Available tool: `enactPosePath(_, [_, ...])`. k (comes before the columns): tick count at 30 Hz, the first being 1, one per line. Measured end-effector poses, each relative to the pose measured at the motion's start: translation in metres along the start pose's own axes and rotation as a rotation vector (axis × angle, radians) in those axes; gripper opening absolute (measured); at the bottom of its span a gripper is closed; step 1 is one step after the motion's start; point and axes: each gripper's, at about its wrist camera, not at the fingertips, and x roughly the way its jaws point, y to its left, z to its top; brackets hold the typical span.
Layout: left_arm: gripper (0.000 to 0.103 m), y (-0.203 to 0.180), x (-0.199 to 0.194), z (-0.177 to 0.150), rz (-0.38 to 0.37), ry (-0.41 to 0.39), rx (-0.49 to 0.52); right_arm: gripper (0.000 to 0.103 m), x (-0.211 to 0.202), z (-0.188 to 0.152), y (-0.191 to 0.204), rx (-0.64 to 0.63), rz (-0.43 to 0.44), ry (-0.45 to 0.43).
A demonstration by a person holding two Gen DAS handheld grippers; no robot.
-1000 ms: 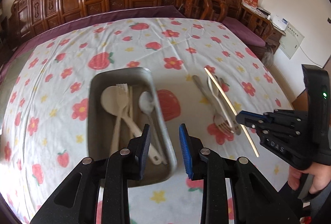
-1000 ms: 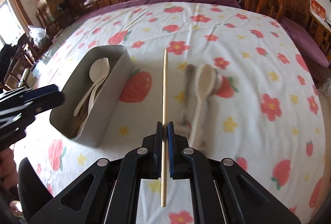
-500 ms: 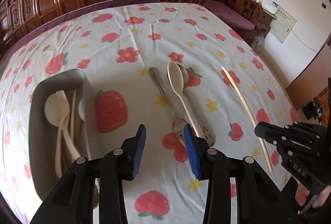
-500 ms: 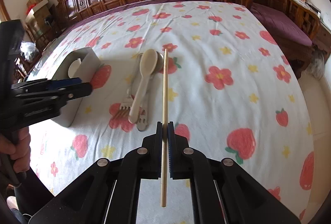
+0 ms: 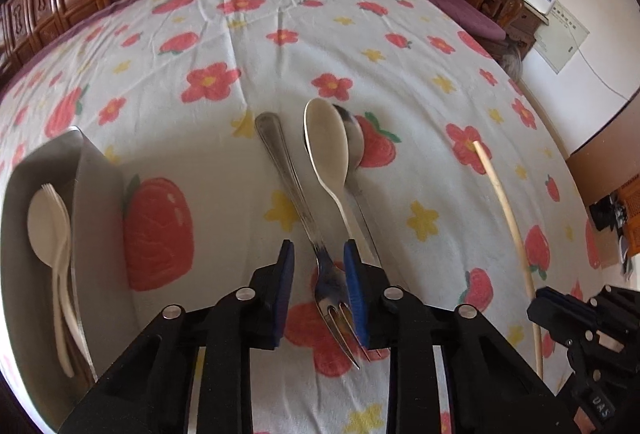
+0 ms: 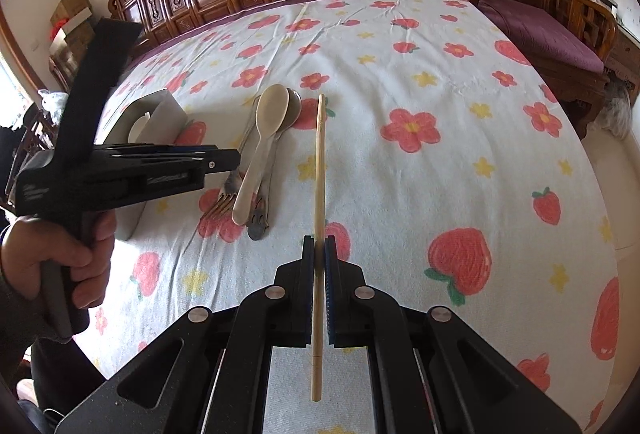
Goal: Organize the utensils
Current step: 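Grasp the metal fork with the left tool while the right tool holds the chopstick, then carry the metal fork into the tray and open the left tool while the right tool holds the chopstick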
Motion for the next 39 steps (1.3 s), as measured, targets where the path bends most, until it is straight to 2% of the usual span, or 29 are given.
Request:
enactPosePath(8, [0.021,-0.004,0.009,0.002,0.033,0.001,0.004,0.006,-0.005,0.002,-0.006,0.001,-0.003,-0.01])
enactPosePath(11, [0.012,-0.007,0.01,0.002,0.061,-0.006,0.022,0.006,-0.007,0.002,-0.008,0.008,-0.004,-0.015])
enactPosePath(17, [0.006,-0.01,0.007,-0.001,0.087,0.012,0.027,0.006,-0.009,0.0,-0.008,0.01,-0.001,-0.016])
enactPosePath(22, [0.006,-0.012,-0.004,-0.012,0.112,0.016,0.05,0.006,-0.013,0.0,-0.009,0.017,0.009,-0.024])
enactPosePath(32, [0.006,-0.007,-0.037,-0.021,0.152,-0.028,0.066,0.006,-0.016,0.0,-0.002,-0.001,0.016,-0.031])
enactPosePath(39, [0.006,0.0,-0.045,-0.027,0.155,-0.028,0.067,0.006,-0.015,-0.001,0.004,-0.023,0.016,-0.027])
